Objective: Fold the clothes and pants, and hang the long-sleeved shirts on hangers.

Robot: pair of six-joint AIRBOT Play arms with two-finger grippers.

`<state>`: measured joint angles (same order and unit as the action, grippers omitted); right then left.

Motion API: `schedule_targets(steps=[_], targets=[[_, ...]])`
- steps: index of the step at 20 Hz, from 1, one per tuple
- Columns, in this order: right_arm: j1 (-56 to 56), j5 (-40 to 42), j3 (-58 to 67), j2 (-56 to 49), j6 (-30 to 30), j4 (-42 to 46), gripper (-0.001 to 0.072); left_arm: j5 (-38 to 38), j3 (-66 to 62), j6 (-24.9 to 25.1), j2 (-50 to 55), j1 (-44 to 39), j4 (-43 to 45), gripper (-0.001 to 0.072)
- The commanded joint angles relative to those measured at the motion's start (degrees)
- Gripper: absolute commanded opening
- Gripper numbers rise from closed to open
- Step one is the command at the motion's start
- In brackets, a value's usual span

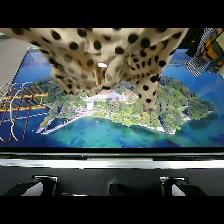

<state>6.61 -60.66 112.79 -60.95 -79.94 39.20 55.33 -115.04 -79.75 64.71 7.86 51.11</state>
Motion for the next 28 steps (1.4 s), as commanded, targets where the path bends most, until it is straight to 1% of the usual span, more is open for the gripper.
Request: schedule_targets(steps=[1, 4, 6, 7, 9, 10, 13, 15, 16, 18, 19, 21, 23, 24, 25, 26, 28], targets=[[-0.02, -3.23, 4.48, 10.36, -7.02, 12.04, 0.0025, -6.69, 5.86, -2.86, -14.40, 0.04, 3.34, 0.0022], [-0.02, -8.61, 4.48, 17.70, -14.84, 24.17, 0.0025, -4.28, 7.61, -12.50, -21.81, 0.04, 14.12, 0.0022], [-0.02, -9.44, 4.48, 20.37, -18.75, 30.08, 0.0025, -1.27, 7.61, -17.16, -24.04, 0.02, 19.67, 0.0022], [-0.02, -9.46, 4.48, 20.72, -20.17, 31.87, 0.0025, -0.02, 7.61, -18.03, -24.30, 0.02, 20.31, 0.0022], [-0.02, -9.75, 4.44, 19.65, -22.16, 32.48, 0.0025, 2.95, 7.69, -18.75, -23.39, 0.02, 19.74, 0.0022], [-0.02, -10.54, 4.44, 18.10, -23.39, 32.13, 0.0025, 4.31, 8.04, -18.91, -22.32, 0.02, 18.45, 0.0022], [-0.02, -14.99, 4.44, 9.94, -29.86, 29.94, 0.0025, 6.40, 10.38, -18.86, -17.07, -0.11, 13.18, 0.0022], [-0.02, -16.39, 4.42, 1.25, -30.23, 24.09, 0.0025, 6.43, 13.14, -18.78, -11.37, -1.55, 11.96, 0.0022], [-0.02, -15.89, 4.42, -3.28, -30.14, 21.00, 0.0025, 6.32, 14.36, -17.33, -8.00, -2.47, 12.09, 0.0022], [-0.04, -12.98, 4.42, -13.29, -27.87, 15.15, 0.0026, 4.90, 15.80, -15.80, 0.26, -4.33, 12.11, 0.0022], [-0.04, -10.58, 4.42, -18.64, -26.27, 12.09, 0.0026, 3.02, 15.96, -15.39, 4.63, -4.94, 12.11, 0.0022], [-0.96, -4.52, 4.31, -28.44, -22.82, 7.45, 0.0028, -3.26, 15.96, -15.02, 14.21, -5.73, 12.04, 0.0022], [-3.82, 1.60, 4.31, -37.29, -22.01, 6.64, 0.0030, -8.15, 15.96, -15.23, 22.34, -6.29, 11.67, 0.0022], [-5.53, 4.42, 4.31, -41.16, -20.26, 6.67, 0.0030, -9.01, 15.93, -15.45, 26.40, -6.62, 10.88, 0.0022], [-7.45, 6.91, 4.31, -45.05, -18.64, 6.67, 0.0031, -8.76, 15.96, -15.43, 29.83, -6.88, 10.27, 0.0022], [-9.20, 8.74, 4.31, -48.54, -18.49, 6.69, 0.0064, -7.80, 15.96, -15.45, 33.11, -7.39, 10.29, 0.0022], [-11.91, 9.92, 4.31, -53.77, -17.66, 6.86, 0.0071, -5.18, 15.96, -15.45, 37.99, -8.39, 10.29, 0.0022]])
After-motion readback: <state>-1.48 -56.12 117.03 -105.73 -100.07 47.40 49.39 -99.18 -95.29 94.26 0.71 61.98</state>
